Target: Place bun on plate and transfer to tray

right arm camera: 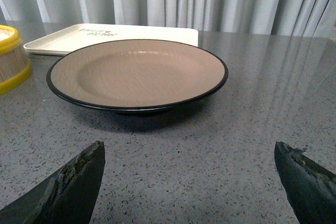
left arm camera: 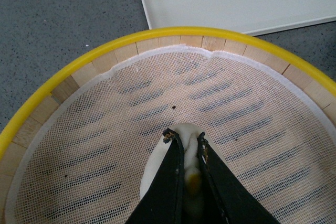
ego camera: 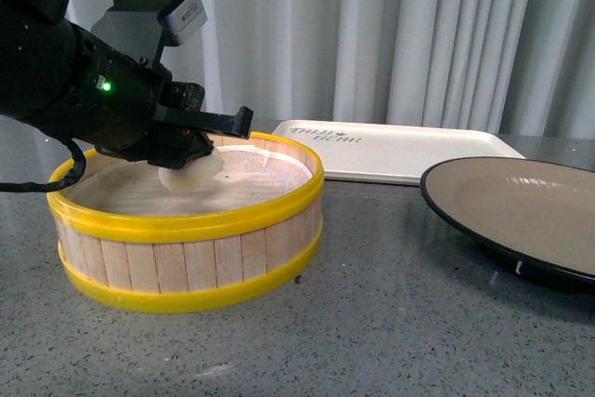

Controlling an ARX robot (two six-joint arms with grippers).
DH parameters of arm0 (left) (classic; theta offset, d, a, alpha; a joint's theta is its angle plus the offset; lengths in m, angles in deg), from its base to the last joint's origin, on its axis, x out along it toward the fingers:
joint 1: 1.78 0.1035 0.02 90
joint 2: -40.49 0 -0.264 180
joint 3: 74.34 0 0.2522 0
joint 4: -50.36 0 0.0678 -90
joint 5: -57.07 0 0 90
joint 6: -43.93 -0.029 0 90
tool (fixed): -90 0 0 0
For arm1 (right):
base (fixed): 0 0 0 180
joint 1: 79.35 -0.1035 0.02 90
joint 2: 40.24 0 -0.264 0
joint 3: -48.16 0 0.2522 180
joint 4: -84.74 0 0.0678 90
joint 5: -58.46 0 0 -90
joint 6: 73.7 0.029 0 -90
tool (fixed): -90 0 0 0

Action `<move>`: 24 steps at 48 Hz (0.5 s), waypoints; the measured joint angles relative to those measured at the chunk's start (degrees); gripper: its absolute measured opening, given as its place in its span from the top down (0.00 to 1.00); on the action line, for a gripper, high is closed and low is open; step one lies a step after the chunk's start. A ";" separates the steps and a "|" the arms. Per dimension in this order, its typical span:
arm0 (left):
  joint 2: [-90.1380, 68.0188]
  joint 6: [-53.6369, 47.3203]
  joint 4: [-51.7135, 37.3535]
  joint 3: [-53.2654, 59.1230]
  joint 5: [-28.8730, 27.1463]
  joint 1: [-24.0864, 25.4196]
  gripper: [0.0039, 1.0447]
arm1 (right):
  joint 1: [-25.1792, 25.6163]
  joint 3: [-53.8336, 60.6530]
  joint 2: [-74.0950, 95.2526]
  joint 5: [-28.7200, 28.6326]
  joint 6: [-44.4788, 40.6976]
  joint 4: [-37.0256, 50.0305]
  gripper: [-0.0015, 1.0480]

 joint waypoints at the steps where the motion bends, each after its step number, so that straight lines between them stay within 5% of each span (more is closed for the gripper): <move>1: 0.17 0.00 0.00 -0.02 -0.02 -0.04 0.96 | 0.00 0.00 0.00 -0.02 0.00 0.00 0.08; 16: 0.72 2.12 -3.56 -3.78 1.92 -1.73 0.96 | 0.00 0.00 0.00 -0.02 0.00 0.00 0.08; 24: -0.72 3.56 -8.96 -9.27 6.08 -6.78 0.96 | 0.00 0.00 0.00 0.00 0.00 0.00 0.08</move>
